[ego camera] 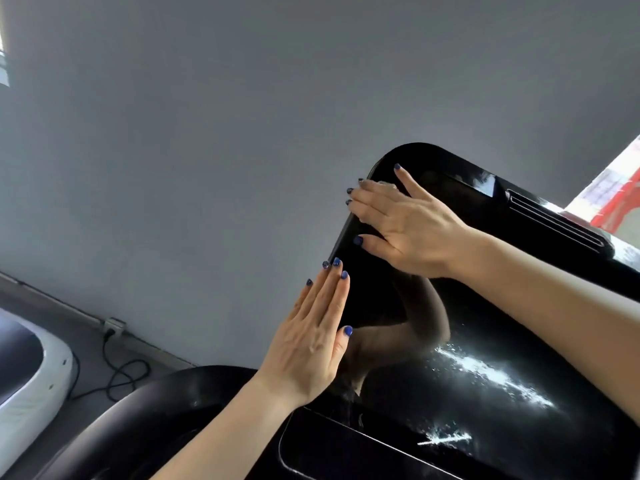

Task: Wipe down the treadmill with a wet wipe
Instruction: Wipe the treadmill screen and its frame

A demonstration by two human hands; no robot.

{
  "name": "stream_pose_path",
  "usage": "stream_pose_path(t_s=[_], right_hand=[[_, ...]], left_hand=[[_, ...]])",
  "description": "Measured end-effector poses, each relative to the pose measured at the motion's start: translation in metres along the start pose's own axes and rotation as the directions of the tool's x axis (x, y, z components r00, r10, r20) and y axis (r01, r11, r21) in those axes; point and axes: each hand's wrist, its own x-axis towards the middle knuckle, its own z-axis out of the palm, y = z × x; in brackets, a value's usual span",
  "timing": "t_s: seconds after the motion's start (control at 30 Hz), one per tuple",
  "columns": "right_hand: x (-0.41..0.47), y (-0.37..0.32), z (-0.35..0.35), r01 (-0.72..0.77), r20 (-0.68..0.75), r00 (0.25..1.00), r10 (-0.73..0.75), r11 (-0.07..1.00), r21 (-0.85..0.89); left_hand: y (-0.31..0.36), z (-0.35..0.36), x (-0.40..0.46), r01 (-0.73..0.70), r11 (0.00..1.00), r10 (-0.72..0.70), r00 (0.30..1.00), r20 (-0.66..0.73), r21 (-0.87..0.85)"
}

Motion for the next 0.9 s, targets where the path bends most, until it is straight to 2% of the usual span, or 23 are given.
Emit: stream_pose_path(t_s=[0.13, 0.3, 0.37, 0.47, 0.57, 0.77, 0.9], right_hand=[[-0.008, 0.013, -0.005, 0.023, 0.048, 0.999, -0.025, 0.999, 0.027], [0.029, 0.013, -0.005, -0.09, 0.002, 0.996, 0.09, 0.996, 0.015], [0.03, -0.006, 0.0, -0.047, -0.006, 0.999, 0.047, 0.999, -0.001], [0.013, -0.032, 0.013, 0.105, 0.011, 0.994, -0.105, 0.994, -0.008], [-0.001, -0.033, 0.012, 0.191, 0.037, 0.981, -0.191, 0.982, -0.003], [0.024, -0.033, 0.004, 0.179, 0.057, 0.983, -0.173, 0.978, -0.105], [0.008, -0.04, 0.01, 0.157, 0.046, 0.987, -0.154, 0.985, -0.074]], left_hand=[[0.001, 0.0, -0.011, 0.009, 1.0, -0.009, 1.0, 0.007, 0.003], [0.0, -0.001, -0.025, 0.033, 0.999, -0.033, 0.999, 0.032, -0.005], [0.001, -0.001, -0.031, 0.037, 0.999, -0.036, 0.999, 0.036, -0.014], [0.0, -0.001, -0.043, 0.05, 0.999, -0.05, 0.998, 0.048, -0.014], [0.0, -0.001, -0.053, 0.064, 0.998, -0.064, 0.996, 0.057, -0.012], [0.001, -0.001, -0.071, 0.088, 0.996, -0.087, 0.992, 0.087, -0.002], [0.001, -0.002, -0.077, 0.102, 0.995, -0.102, 0.989, 0.109, 0.007]])
